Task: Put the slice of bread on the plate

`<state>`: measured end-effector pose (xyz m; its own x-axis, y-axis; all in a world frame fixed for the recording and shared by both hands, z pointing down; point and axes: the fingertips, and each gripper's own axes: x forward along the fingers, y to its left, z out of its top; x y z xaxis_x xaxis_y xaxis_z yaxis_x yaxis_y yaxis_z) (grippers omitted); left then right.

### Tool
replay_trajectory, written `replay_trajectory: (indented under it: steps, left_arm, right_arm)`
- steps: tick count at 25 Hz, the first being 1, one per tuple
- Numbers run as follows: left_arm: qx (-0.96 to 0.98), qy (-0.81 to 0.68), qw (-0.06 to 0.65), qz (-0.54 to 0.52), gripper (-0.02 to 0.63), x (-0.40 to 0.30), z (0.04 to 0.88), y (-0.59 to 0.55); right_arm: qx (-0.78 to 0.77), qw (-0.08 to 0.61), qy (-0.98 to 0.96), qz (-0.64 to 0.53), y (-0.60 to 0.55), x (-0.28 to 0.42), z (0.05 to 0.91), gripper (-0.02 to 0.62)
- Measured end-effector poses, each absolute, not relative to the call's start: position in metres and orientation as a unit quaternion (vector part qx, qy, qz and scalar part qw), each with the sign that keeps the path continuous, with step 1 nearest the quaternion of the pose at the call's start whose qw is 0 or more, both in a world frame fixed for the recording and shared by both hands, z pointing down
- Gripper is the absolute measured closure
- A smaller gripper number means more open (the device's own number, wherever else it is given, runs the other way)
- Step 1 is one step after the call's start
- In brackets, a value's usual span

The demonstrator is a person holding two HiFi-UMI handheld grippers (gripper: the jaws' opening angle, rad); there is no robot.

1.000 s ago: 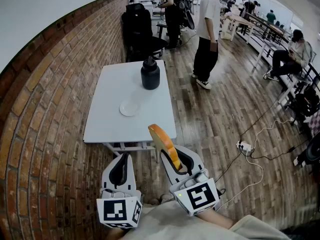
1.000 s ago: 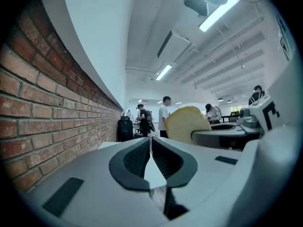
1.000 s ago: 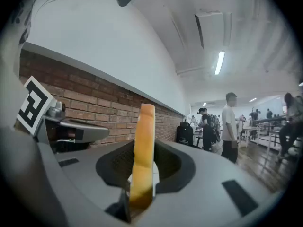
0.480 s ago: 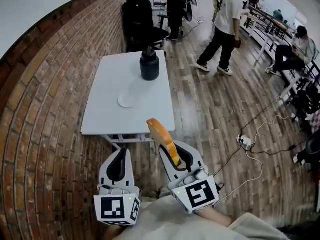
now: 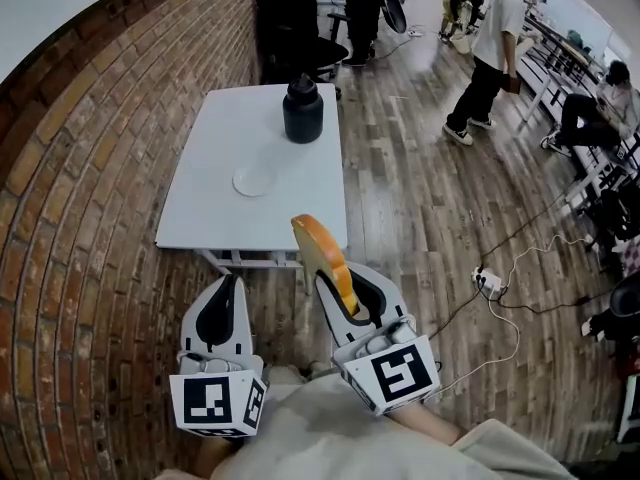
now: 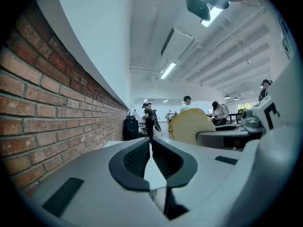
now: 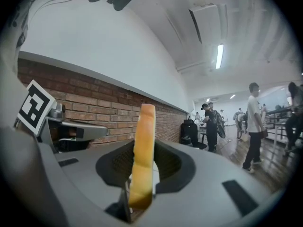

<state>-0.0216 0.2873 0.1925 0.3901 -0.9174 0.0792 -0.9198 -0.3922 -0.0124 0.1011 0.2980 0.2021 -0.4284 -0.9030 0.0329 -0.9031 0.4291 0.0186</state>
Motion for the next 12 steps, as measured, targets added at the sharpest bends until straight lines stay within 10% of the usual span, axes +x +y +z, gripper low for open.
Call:
replay_trajectory:
  steps: [12]
  left_arm:
    - [0.827,-0.561,0.023,0.028,0.583,-0.034,0.202,0.241]
  right_arm:
    - [0.528,0.03,-0.849,-0.007,0.252,0.094,0.206,0.497]
